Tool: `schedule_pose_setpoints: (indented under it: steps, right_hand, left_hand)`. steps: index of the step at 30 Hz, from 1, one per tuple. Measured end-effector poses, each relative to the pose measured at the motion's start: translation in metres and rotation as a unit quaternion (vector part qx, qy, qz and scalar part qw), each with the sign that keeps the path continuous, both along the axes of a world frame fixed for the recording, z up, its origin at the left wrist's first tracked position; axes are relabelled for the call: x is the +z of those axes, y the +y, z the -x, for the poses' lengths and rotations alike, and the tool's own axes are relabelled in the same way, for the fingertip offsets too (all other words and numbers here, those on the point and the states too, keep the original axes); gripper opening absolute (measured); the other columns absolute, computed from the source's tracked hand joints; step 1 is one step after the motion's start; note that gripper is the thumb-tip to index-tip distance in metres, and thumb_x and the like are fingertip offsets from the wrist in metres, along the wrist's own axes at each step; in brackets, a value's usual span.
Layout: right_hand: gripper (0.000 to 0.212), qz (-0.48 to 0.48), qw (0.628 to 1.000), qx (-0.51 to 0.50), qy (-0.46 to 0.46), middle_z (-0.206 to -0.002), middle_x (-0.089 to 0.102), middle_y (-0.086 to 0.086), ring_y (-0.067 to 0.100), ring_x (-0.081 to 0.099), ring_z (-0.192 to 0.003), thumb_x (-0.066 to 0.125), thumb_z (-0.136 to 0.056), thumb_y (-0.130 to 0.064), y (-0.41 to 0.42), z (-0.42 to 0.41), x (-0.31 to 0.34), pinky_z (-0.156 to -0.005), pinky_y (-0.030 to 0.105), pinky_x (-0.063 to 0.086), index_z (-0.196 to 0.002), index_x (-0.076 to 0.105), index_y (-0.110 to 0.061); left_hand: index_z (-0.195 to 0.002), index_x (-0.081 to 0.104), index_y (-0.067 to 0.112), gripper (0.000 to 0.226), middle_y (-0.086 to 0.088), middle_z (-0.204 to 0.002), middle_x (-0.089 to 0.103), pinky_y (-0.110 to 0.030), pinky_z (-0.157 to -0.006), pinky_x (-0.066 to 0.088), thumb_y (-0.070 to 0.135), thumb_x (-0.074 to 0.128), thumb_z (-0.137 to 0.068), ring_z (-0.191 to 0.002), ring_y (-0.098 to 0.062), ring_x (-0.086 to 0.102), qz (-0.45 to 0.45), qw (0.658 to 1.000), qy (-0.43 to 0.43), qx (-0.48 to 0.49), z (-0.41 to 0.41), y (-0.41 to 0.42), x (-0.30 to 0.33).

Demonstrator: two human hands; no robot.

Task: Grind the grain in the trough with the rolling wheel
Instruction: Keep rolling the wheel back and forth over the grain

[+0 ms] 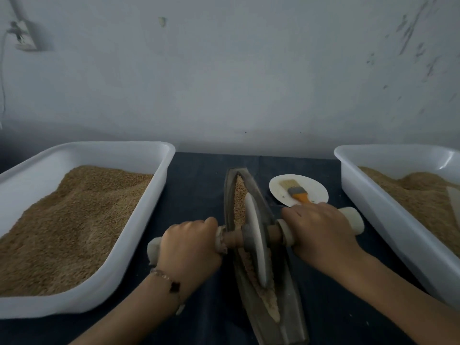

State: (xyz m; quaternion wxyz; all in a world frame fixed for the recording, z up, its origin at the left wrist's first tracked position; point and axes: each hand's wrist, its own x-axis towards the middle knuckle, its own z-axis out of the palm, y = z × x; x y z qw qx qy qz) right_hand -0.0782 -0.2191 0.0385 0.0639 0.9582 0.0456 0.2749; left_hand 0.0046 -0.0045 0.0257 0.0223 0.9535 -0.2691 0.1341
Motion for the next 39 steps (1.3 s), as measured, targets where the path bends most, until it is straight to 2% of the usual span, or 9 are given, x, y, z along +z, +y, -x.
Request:
schedule_pose_setpoints:
  steps: [6, 10, 15, 20, 24, 26, 29, 35, 39]
  right_hand:
    - [0.019, 0.009, 0.998, -0.032, 0.046, -0.082, 0.061, 0.001, 0.027, 0.058, -0.077, 0.067, -0.071, -0.015, -0.021, -0.065, -0.009, -0.063, 0.032, 0.029, -0.086, 0.055, -0.016]
    - [0.020, -0.017, 0.999, -0.028, 0.000, -0.073, 0.062, 0.008, 0.028, 0.057, -0.065, 0.074, -0.068, -0.009, -0.027, -0.084, -0.015, -0.056, 0.036, 0.039, -0.079, 0.057, -0.010]
    - [0.018, -0.016, 0.999, -0.038, 0.024, -0.084, 0.063, 0.008, 0.029, 0.057, -0.076, 0.069, -0.075, -0.017, -0.027, -0.086, -0.010, -0.065, 0.034, 0.032, -0.087, 0.056, -0.011]
    - [0.027, 0.002, 1.000, -0.014, -0.006, -0.065, 0.059, 0.008, 0.030, 0.055, -0.058, 0.077, -0.057, -0.004, -0.014, -0.034, -0.006, -0.055, 0.033, 0.031, -0.071, 0.055, -0.010]
    - [0.033, -0.034, 0.999, -0.015, 0.004, -0.056, 0.051, -0.005, 0.019, 0.046, -0.048, 0.082, -0.052, -0.006, -0.007, 0.018, -0.002, -0.045, 0.030, 0.038, -0.065, 0.053, -0.017]
    - [0.043, -0.043, 0.999, -0.017, 0.029, -0.054, 0.031, -0.016, 0.012, 0.035, -0.044, 0.085, -0.044, -0.008, -0.003, 0.039, 0.003, -0.041, 0.022, 0.025, -0.062, 0.049, -0.023]
    - [0.056, -0.041, 0.998, -0.016, 0.054, -0.058, 0.012, -0.020, 0.006, 0.024, -0.046, 0.089, -0.036, -0.009, 0.001, 0.053, 0.010, -0.048, 0.012, 0.009, -0.062, 0.042, -0.027]
    - [0.045, -0.019, 1.000, -0.009, 0.020, -0.052, 0.042, -0.008, 0.011, 0.031, -0.045, 0.086, -0.038, -0.010, -0.005, 0.036, -0.003, -0.047, 0.019, 0.015, -0.061, 0.049, -0.022]
    - [0.036, -0.027, 0.998, -0.055, 0.017, -0.057, 0.050, -0.004, 0.018, 0.045, -0.047, 0.081, -0.053, -0.012, -0.017, -0.012, -0.016, -0.047, 0.025, 0.025, -0.066, 0.049, -0.022]
  left_hand:
    - [-0.069, 0.032, 0.026, 0.026, 0.012, -0.064, 0.037, -0.026, -0.056, 0.026, 0.033, 0.052, -0.085, -0.058, -0.010, 0.037, 0.042, 0.996, -0.074, -0.001, -0.047, -0.022, -0.009]
    - [-0.069, 0.034, 0.024, 0.025, 0.011, -0.062, 0.039, -0.027, -0.058, 0.029, 0.031, 0.051, -0.086, -0.058, -0.012, 0.039, 0.035, 0.994, -0.102, 0.001, -0.069, -0.033, -0.004]
    - [-0.076, 0.038, 0.022, 0.018, 0.005, -0.073, 0.054, -0.027, -0.060, 0.031, 0.030, 0.050, -0.087, -0.061, -0.014, 0.042, 0.027, 0.994, -0.101, -0.008, -0.072, -0.034, 0.001]
    - [-0.076, 0.035, 0.027, 0.021, 0.012, -0.069, 0.043, -0.025, -0.059, 0.030, 0.034, 0.051, -0.088, -0.062, -0.009, 0.042, 0.037, 0.997, -0.054, -0.041, -0.036, -0.010, -0.005]
    - [-0.067, 0.034, 0.027, 0.032, 0.013, -0.057, 0.037, -0.024, -0.054, 0.029, 0.029, 0.066, -0.072, -0.051, -0.009, 0.038, 0.042, 0.990, -0.102, -0.089, 0.008, 0.006, 0.005]
    - [-0.058, 0.037, 0.024, 0.040, 0.011, -0.047, 0.041, -0.024, -0.045, 0.029, 0.020, 0.077, -0.052, -0.040, -0.012, 0.039, 0.063, 0.981, -0.131, -0.125, 0.026, 0.011, 0.014]
    - [-0.054, 0.043, 0.021, 0.038, 0.007, -0.043, 0.044, -0.023, -0.043, 0.028, 0.016, 0.080, -0.045, -0.036, -0.015, 0.041, 0.066, 0.979, -0.146, -0.125, 0.037, 0.014, 0.020]
    - [-0.050, 0.044, 0.017, 0.037, 0.005, -0.041, 0.042, -0.022, -0.041, 0.025, 0.012, 0.080, -0.041, -0.033, -0.015, 0.038, 0.091, 0.981, -0.137, -0.107, 0.029, 0.011, 0.006]
    - [-0.052, 0.046, 0.014, 0.032, -0.002, -0.044, 0.048, -0.023, -0.046, 0.030, 0.010, 0.078, -0.054, -0.037, -0.018, 0.043, 0.095, 0.980, -0.161, -0.075, -0.011, -0.008, -0.001]
